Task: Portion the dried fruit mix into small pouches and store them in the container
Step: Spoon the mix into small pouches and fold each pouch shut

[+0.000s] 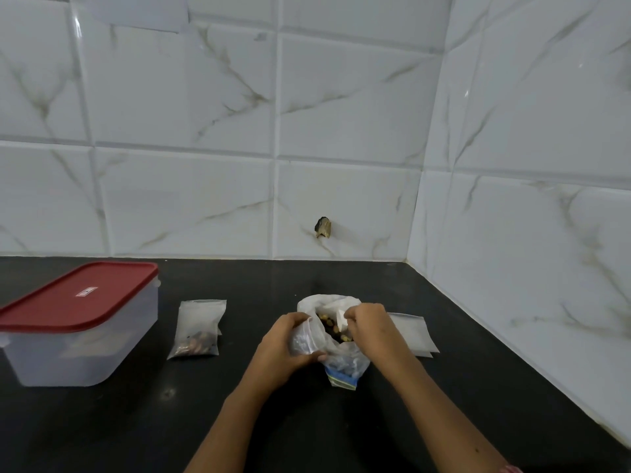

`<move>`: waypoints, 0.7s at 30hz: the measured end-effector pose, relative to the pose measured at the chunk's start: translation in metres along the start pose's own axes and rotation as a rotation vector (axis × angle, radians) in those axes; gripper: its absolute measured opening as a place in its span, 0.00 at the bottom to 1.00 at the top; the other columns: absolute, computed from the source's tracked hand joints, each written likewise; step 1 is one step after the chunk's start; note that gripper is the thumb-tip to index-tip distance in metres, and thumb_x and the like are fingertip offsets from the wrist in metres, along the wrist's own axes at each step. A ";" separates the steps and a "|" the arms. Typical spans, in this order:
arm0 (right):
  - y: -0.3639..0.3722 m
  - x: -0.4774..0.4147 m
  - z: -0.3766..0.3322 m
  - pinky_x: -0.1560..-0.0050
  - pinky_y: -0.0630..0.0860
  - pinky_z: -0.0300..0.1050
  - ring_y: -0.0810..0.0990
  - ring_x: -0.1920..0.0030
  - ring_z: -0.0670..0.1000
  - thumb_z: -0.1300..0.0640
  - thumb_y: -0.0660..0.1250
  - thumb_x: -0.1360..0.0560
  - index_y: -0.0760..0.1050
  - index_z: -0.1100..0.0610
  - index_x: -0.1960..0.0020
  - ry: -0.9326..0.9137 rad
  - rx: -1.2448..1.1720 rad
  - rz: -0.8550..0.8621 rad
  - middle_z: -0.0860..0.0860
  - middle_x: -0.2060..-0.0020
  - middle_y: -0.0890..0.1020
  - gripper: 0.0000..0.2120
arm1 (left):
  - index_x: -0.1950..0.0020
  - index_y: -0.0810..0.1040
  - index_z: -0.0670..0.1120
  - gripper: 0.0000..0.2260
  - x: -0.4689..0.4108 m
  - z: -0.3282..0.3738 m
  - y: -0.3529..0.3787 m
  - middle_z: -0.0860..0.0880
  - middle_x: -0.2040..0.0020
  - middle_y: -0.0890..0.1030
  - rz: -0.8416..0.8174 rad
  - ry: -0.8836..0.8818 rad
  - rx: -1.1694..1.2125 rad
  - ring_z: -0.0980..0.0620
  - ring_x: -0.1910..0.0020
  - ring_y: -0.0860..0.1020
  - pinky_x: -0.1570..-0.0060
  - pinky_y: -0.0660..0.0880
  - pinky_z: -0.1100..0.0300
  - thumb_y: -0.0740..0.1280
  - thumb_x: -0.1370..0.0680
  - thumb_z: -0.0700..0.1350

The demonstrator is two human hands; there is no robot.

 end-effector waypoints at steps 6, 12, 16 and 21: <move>-0.016 0.012 0.000 0.54 0.70 0.41 0.72 0.41 0.52 0.66 0.59 0.23 0.76 0.57 0.42 -0.111 0.393 0.104 0.53 0.48 0.77 0.13 | 0.37 0.68 0.54 0.28 0.001 0.002 -0.001 0.65 0.46 0.69 -0.017 0.010 0.001 0.68 0.47 0.70 0.54 0.67 0.76 0.76 0.33 0.50; -0.015 0.018 -0.004 0.49 0.73 0.42 0.72 0.40 0.52 0.66 0.60 0.23 0.75 0.54 0.38 -0.159 0.406 0.061 0.52 0.43 0.77 0.17 | 0.38 0.67 0.56 0.28 0.002 0.002 0.000 0.63 0.43 0.69 -0.030 0.007 0.020 0.63 0.42 0.69 0.49 0.66 0.74 0.76 0.34 0.51; -0.012 0.017 -0.005 0.49 0.73 0.41 0.72 0.41 0.51 0.65 0.61 0.23 0.75 0.54 0.38 -0.056 0.307 0.042 0.52 0.42 0.76 0.16 | 0.41 0.66 0.60 0.27 0.001 0.001 0.002 0.63 0.43 0.68 -0.031 0.016 0.006 0.62 0.41 0.69 0.44 0.67 0.69 0.76 0.34 0.52; -0.007 0.018 -0.014 0.47 0.72 0.42 0.72 0.40 0.52 0.64 0.60 0.23 0.74 0.58 0.39 -0.020 0.316 -0.012 0.55 0.41 0.75 0.13 | 0.42 0.66 0.59 0.27 0.001 0.000 0.003 0.63 0.44 0.69 -0.018 0.032 -0.016 0.62 0.42 0.69 0.45 0.68 0.68 0.76 0.34 0.53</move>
Point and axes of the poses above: each hand's wrist, its own x-axis away from the middle knuckle, its own y-axis out of the palm, z = x × y, the point moved 1 cm from there along -x, towards the middle knuckle
